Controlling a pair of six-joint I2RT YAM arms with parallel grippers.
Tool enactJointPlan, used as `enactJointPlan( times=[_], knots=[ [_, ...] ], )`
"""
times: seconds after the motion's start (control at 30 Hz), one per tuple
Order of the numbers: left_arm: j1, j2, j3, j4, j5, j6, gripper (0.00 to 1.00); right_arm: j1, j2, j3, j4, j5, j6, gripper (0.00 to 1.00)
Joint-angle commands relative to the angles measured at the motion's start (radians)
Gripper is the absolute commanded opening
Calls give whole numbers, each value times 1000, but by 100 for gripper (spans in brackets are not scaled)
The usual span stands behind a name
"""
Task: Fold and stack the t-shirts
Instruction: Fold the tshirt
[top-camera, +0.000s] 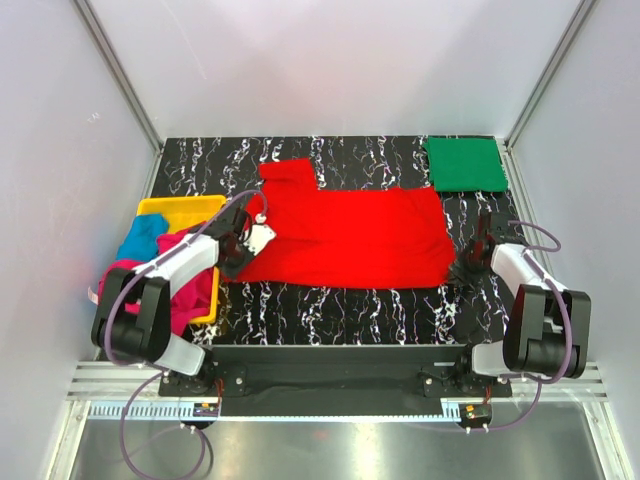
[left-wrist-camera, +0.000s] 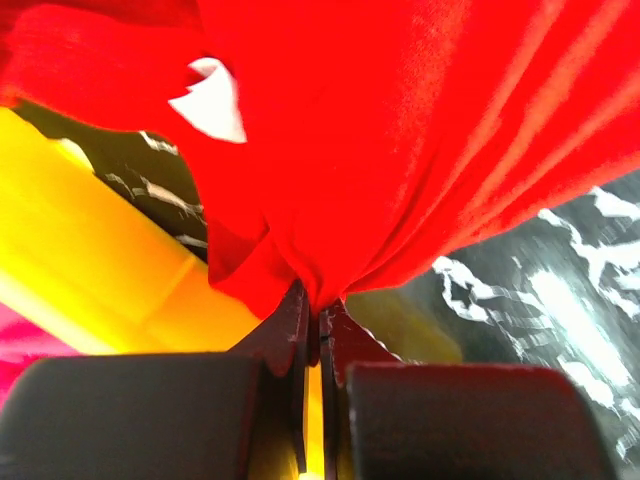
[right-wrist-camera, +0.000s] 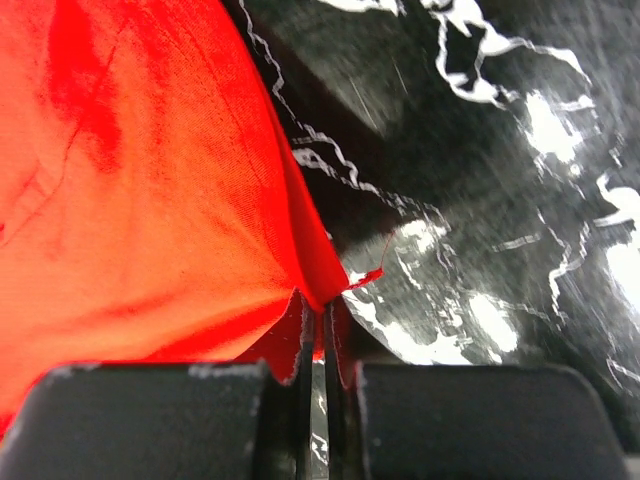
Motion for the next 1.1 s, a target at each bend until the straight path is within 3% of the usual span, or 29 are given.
enactJointPlan(
  times=[0.0, 0.07, 0.2, 0.27, 0.33, 0.37, 0.47, 0.6, 0.67, 0.73, 0.8, 0.83, 0.93, 1.07],
  knots=[
    [11, -101, 14, -101, 110, 24, 0, -11, -49, -5, -71, 28, 3, 0],
    [11, -104, 8, -160, 176, 21, 0, -9, -63, -20, -86, 21, 11, 0],
    [11, -87, -49, -145, 146, 47, 0, -11, -115, -50, -86, 36, 49, 0],
    [9, -63, -53, -150, 137, 56, 3, -9, -118, -53, -91, 50, 55, 9],
    [9, -49, -40, -154, 126, 56, 27, -9, -115, -42, -94, 60, 58, 39],
    [9, -44, -29, -154, 111, 57, 55, -11, -113, -39, -97, 80, 60, 61],
    [11, -50, 52, -193, 86, 59, 79, -9, -122, -8, -111, 106, 55, 68],
    [11, -67, 247, -344, 115, 53, 82, -9, -148, 96, -134, 131, -10, 68],
    [11, -57, 391, -389, 209, 45, 82, -9, -145, 177, -108, 93, -64, 66],
    [11, -38, 501, -389, 278, 25, 81, 0, -129, 272, -99, 67, -98, 59],
    [11, 14, 549, -345, 293, -25, 76, 26, -93, 328, -71, 22, -170, 52],
    [11, 70, 591, -332, 275, -45, 68, 46, -80, 372, -56, -4, -199, 50],
    [11, 190, 686, -308, 243, -149, 65, 204, -21, 432, 1, -1, -287, 48],
    [23, 244, 698, -162, 194, -252, 65, 377, 26, 398, 252, -122, -307, 45]
  ],
)
